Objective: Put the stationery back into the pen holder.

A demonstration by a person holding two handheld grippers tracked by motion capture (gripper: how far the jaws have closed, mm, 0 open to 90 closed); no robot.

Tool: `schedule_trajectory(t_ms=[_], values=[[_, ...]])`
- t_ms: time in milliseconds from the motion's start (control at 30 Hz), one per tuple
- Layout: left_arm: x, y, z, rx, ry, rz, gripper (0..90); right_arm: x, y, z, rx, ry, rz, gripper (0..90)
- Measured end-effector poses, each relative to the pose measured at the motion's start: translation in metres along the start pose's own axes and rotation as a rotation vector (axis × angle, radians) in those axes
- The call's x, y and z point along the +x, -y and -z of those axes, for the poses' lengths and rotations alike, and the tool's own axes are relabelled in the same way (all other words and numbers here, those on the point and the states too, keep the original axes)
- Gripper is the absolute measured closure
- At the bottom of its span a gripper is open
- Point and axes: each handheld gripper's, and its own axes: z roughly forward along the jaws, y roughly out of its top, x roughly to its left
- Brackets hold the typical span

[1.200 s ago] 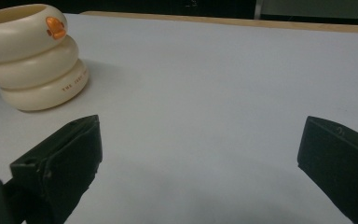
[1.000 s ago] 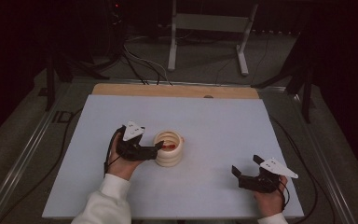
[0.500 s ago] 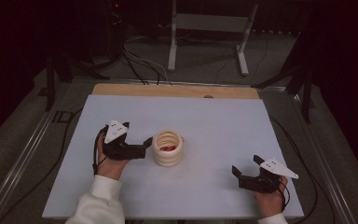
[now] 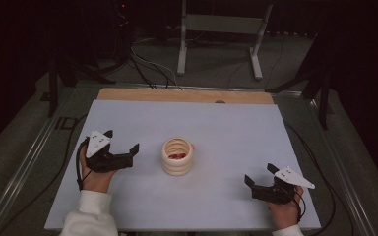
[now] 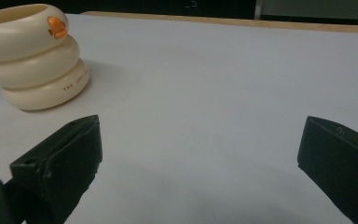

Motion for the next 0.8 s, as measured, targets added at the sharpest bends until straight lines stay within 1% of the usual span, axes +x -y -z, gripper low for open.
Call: schedule_trajectory(t_ms=[100,233,367,500,667,800], values=[[0.006,0.006,0.004,-0.001,-0.013,0.007,1.0,0.001,0.000,0.000,0.001,0.000,-0.002,0.0],[0.011,0.015,0.007,0.008,-0.019,0.014,1.0,0.001,0.000,0.000,-0.002,0.000,-0.001,0.0],[0.013,0.024,0.008,0.010,-0.025,0.015,1.0,0.001,0.000,0.001,-0.010,0.001,0.000,0.0],[0.013,0.034,0.010,0.003,-0.031,0.018,1.0,0.001,0.000,0.001,-0.013,-0.001,0.002,0.0],[0.014,0.046,0.014,-0.016,-0.043,0.008,1.0,0.002,0.000,0.002,-0.019,-0.005,0.008,0.0],[0.013,0.054,0.017,-0.007,-0.059,-0.016,1.0,0.002,0.000,0.002,-0.022,-0.007,0.011,0.0]])
